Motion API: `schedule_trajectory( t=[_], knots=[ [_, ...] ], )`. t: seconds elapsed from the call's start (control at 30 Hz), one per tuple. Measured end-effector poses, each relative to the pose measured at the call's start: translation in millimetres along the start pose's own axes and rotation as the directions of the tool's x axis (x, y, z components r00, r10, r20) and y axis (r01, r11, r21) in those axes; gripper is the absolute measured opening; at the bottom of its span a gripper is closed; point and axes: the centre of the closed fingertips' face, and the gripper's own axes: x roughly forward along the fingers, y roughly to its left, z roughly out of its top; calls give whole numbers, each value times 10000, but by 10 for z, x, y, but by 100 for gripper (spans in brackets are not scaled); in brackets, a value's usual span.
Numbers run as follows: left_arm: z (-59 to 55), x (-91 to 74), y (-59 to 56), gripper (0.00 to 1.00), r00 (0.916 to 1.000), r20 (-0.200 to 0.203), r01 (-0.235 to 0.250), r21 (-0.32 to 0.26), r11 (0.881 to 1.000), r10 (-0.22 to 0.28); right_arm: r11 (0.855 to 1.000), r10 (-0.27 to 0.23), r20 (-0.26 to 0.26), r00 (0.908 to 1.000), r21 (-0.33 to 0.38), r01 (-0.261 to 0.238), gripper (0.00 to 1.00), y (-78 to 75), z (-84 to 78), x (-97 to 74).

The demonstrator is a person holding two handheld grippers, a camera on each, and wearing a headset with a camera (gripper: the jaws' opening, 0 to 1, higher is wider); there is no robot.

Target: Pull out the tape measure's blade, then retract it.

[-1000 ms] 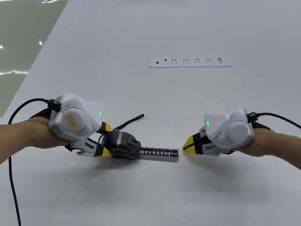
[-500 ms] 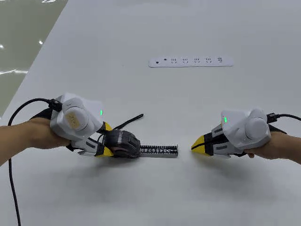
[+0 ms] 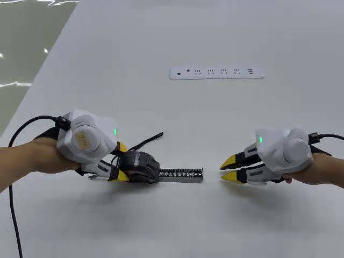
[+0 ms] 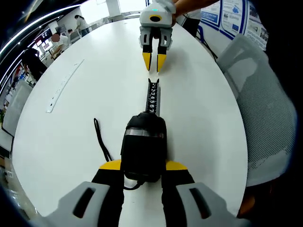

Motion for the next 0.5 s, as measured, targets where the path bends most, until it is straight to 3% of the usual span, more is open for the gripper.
schedule_trajectory(
  t=[0.5],
  knots=[
    [-2, 3, 3, 25, 10000, 79, -28, -51, 10000, 28, 9995, 240, 280, 9993, -195, -234, 24, -2, 174, 177]
  ],
)
